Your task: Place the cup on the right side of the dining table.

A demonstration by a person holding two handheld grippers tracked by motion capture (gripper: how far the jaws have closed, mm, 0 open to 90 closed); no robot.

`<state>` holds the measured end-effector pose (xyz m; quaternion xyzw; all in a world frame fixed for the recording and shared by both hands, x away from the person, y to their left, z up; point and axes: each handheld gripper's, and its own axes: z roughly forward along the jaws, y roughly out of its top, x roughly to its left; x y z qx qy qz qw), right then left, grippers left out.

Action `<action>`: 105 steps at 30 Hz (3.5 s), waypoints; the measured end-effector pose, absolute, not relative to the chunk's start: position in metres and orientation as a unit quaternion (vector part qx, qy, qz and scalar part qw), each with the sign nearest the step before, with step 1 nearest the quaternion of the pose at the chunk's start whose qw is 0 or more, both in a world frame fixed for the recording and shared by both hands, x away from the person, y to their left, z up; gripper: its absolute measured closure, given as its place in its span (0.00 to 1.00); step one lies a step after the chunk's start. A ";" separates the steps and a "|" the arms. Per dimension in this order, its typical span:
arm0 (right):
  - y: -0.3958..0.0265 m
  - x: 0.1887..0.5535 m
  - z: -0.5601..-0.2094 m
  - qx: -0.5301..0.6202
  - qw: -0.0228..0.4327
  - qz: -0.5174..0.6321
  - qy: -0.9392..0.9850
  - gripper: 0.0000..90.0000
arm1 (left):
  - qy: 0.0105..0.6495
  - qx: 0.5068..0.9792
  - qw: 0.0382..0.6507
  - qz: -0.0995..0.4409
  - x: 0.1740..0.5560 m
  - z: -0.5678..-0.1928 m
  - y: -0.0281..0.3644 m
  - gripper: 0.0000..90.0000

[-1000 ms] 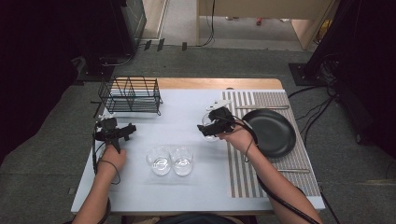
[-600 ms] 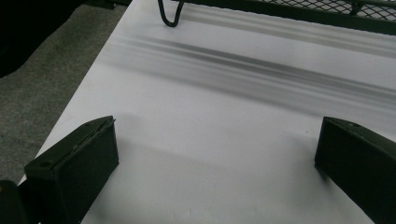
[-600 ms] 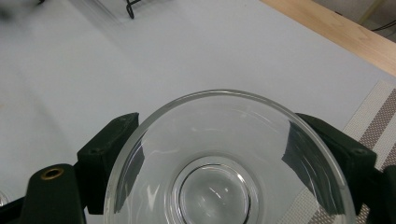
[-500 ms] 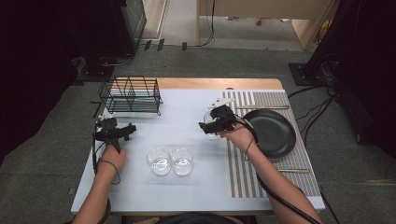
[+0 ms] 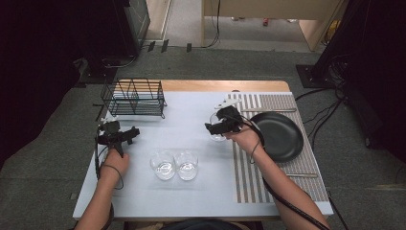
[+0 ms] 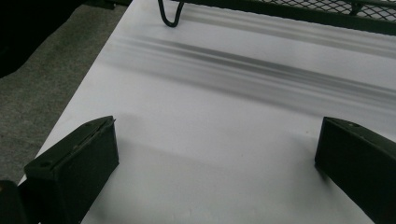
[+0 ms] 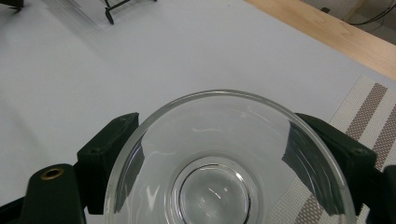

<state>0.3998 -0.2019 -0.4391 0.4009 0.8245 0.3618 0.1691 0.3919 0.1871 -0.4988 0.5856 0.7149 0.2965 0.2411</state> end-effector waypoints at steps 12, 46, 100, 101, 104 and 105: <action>-0.207 0.407 -0.439 0.414 0.173 0.363 0.817 0.21 | 0.715 0.585 0.242 0.296 0.392 -0.499 0.187 0.00; -0.224 0.418 -0.443 0.435 0.179 0.363 0.804 0.21 | 0.716 0.584 0.243 0.296 0.391 -0.499 0.187 0.00; -0.263 0.438 -0.452 0.483 0.202 0.370 0.768 0.21 | 0.716 0.584 0.242 0.297 0.391 -0.499 0.187 0.00; -0.263 0.438 -0.453 0.483 0.202 0.370 0.767 0.21 | 0.716 0.584 0.242 0.297 0.391 -0.499 0.187 0.00; -0.264 0.439 -0.453 0.485 0.203 0.371 0.765 0.21 | 0.716 0.584 0.242 0.297 0.391 -0.499 0.187 0.00; -0.264 0.439 -0.453 0.485 0.203 0.371 0.765 0.21 | 0.716 0.584 0.242 0.297 0.391 -0.499 0.187 0.00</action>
